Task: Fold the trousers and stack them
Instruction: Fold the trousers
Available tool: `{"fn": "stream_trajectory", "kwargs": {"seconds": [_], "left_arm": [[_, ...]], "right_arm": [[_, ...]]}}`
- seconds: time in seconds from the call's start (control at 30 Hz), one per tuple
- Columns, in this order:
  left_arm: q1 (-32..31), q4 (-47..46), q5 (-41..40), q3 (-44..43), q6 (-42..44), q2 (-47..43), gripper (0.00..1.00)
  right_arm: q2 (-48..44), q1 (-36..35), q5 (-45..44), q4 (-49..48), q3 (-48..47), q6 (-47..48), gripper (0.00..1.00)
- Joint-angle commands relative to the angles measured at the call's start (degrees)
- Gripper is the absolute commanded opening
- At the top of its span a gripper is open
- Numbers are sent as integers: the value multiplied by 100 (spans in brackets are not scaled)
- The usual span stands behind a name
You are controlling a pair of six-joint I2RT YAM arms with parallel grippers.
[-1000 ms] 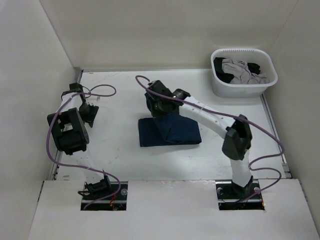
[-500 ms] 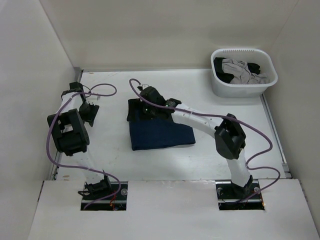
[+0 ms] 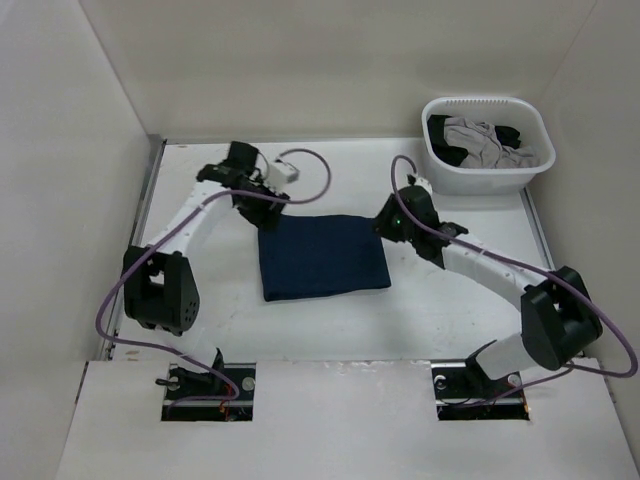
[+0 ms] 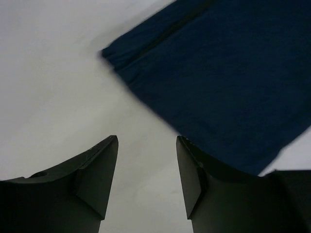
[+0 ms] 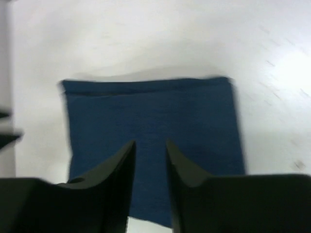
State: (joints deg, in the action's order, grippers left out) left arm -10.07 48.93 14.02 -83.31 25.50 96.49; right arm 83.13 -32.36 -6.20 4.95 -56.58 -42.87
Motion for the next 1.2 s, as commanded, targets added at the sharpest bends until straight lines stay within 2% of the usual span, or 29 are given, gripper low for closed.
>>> {"fn": "stream_trajectory", "kwargs": {"seconds": [0.0, 0.07, 0.2, 0.4, 0.6, 0.67, 0.7, 0.73, 0.77, 0.83, 0.97, 1.07, 1.17], "left_arm": [[-639, 337, 690, 551, -185, -104, 48], [-947, 337, 655, 920, -177, -69, 46], [-1300, 249, 357, 1623, -10, -86, 46], [-1502, -409, -777, 2257, 333, -34, 45], [-1406, -445, -761, 2214, 403, -217, 47], [-1231, -524, -752, 2030, 491, -533, 49], [-1126, -612, -726, 1890, 526, -700, 50], [-994, -691, -656, 1714, 535, -884, 51], [-871, -796, -533, 1530, 501, -1069, 52], [-503, -1120, -200, 1100, 273, -1455, 54], [787, -1745, -84, 28, -1280, -1563, 57], [2061, -1887, -302, -439, -2064, -1344, 62], [2925, -1458, -916, -852, -1866, -1019, 64]], "right_arm": [[133, 23, -75, 41, 655, -852, 28], [20, 24, -127, 102, 1059, -1309, 18], [-227, -107, -224, 50, 1789, -2092, 11], [-166, -416, -207, 41, 2177, -2655, 7], [-665, -433, -417, 181, 2335, -2701, 9], [-1200, -398, -662, 540, 2283, -2552, 19], [-1507, -372, -855, 812, 2187, -2377, 35], [-1798, -320, -1057, 1110, 2038, -2114, 65], [-2044, -171, -1224, 1409, 1854, -1763, 100], [-2318, 355, -1253, 1946, 1380, -746, 100], [-2328, 1945, -454, 2965, 325, 1523, 100], [-2555, 2964, -828, 3458, -264, 2019, 100], [-2785, 3800, -1033, 3513, -634, 2300, 100]]}}
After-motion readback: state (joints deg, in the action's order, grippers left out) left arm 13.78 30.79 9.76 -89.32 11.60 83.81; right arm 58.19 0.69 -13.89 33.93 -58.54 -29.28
